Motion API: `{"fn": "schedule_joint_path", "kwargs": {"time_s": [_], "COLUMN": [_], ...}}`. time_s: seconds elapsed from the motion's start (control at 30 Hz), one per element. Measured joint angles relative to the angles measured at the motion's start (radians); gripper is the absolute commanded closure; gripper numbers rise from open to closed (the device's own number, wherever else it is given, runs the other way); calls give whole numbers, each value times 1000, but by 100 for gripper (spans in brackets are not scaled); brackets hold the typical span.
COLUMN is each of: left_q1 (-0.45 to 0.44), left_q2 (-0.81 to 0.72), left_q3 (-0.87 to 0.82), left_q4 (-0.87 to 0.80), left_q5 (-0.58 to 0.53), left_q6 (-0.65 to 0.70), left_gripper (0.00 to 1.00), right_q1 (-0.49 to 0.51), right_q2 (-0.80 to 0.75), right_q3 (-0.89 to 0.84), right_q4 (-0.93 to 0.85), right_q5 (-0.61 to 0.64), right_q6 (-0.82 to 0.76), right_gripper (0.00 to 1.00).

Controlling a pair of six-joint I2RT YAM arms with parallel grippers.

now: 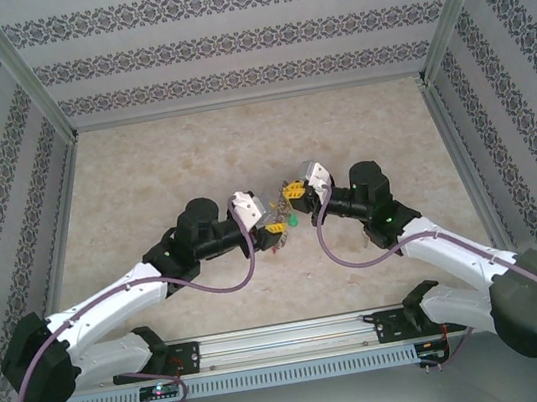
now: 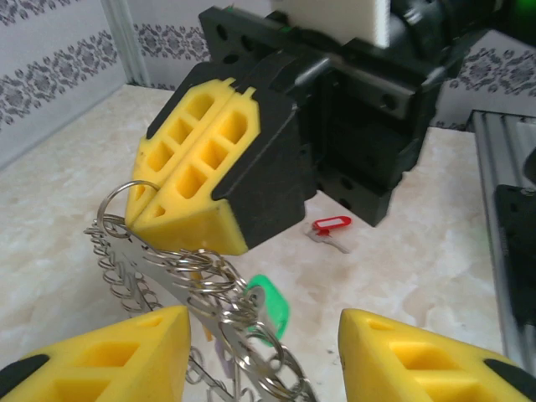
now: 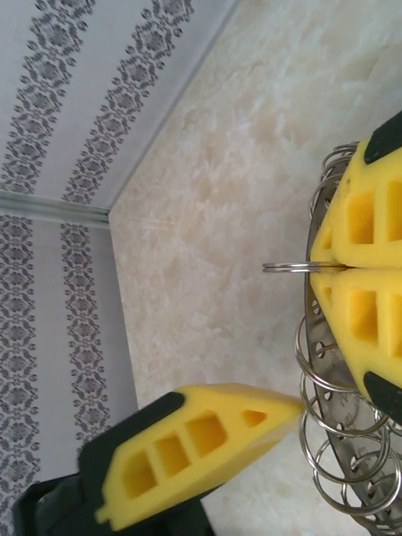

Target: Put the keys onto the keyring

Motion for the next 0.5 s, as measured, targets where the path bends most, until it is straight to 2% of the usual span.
{"fn": "schedule_joint_path", "kwargs": {"time_s": [0.2, 0.27, 0.33, 0.5], "left_q1": [1, 5, 14, 87], "left_q2": [-114, -160, -190, -177], "left_q3": [-73, -103, -121, -122], "left_q4": [-47, -55, -71, -92], "left_q5": [10, -5, -19, -18], "left_q6": [-12, -13, -11, 21], "left_gripper": [41, 42, 45, 63], "right_q1": [-31, -37, -40, -37], "right_q2": [48, 64, 81, 117], "right_q3": [0, 0, 3, 38], "right_q4": [1, -2, -18, -118], "right_q5": [-125, -166, -206, -254], "right_q6": [-71, -103, -140, -260], "right_gripper": [100, 100, 100, 100]}}
